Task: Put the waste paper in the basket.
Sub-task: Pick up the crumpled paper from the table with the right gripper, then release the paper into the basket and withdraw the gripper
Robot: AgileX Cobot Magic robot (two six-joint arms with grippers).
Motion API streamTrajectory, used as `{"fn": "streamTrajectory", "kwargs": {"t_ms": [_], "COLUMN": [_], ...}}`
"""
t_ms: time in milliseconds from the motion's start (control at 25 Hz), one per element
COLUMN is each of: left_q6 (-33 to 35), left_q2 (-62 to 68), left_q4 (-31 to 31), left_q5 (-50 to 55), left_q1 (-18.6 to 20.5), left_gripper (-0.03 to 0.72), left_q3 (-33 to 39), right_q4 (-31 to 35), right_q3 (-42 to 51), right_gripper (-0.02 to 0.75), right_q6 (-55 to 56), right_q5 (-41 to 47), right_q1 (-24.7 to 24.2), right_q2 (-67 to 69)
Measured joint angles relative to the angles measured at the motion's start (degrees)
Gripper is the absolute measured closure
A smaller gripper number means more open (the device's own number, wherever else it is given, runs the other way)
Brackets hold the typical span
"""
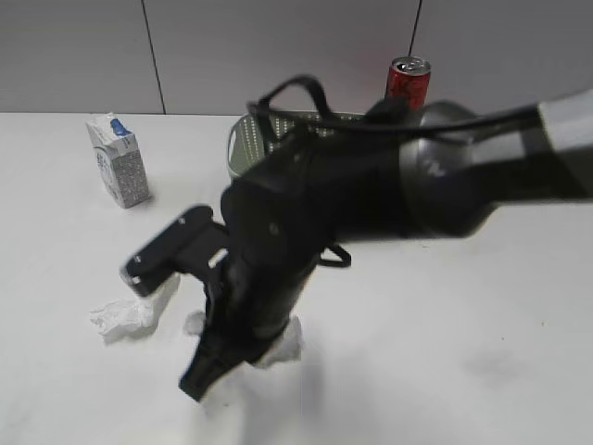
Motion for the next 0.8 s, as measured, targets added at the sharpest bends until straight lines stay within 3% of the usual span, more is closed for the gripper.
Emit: {"fn": "streamTrajectory", "kwargs": {"t_ms": [160,360,600,800], "left_q6": [0.0,0.0,0.0,0.0], "left_q2": [0.0,0.0,0.0,0.0], "left_q4": [0.0,0.0,0.0,0.0], "left_q5": [0.0,0.0,0.0,0.0], "left_q1": [0.0,0.0,0.0,0.0], "left_gripper": [0.449,0.449,0.449,0.449], "left_q3": [0.0,0.0,0.0,0.0], "right_q4": [-2.5,-9.5,-15.9,-17.4], "right_q3": [-8.6,-18.8,-21.2,-21.2], "right_gripper": [0.731,0.733,0.733,0.733], "right_q6": [0.0,-0.1,-0.1,-0.2], "right_q5": [0.1,-1.2,-11.7,-20.4], "right_q1": [-1.9,-9.0,-18.7,-22.2], "right_q2": [-3.2,-3.6,-2.4,2.8]}}
